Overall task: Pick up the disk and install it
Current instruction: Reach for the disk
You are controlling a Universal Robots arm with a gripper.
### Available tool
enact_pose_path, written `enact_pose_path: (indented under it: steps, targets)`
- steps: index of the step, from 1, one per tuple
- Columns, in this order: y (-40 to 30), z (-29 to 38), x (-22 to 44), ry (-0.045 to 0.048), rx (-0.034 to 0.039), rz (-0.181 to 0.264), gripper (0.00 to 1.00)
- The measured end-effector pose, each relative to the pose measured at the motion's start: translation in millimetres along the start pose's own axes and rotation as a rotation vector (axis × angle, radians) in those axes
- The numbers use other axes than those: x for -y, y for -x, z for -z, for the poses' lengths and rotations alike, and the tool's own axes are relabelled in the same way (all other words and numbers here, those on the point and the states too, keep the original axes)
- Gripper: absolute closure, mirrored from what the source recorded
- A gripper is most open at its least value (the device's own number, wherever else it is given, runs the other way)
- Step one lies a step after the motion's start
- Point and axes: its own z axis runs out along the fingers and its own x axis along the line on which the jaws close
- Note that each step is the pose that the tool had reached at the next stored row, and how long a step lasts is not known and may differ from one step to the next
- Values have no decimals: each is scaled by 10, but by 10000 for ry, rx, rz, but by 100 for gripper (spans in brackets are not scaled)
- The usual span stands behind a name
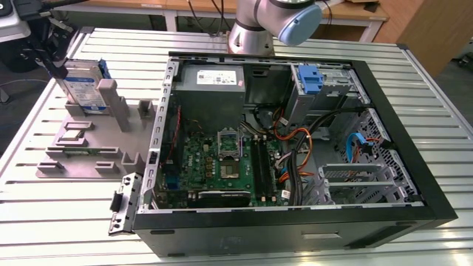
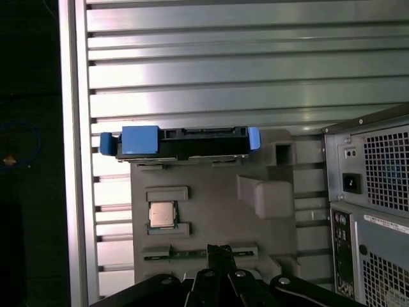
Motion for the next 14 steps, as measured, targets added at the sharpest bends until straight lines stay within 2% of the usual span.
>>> enact_pose_path:
  steps: [11,14]
  targets:
    - [-18,-10,-1,1,1,-1,90]
    - [-20,-11,-26,4,1,-2,90]
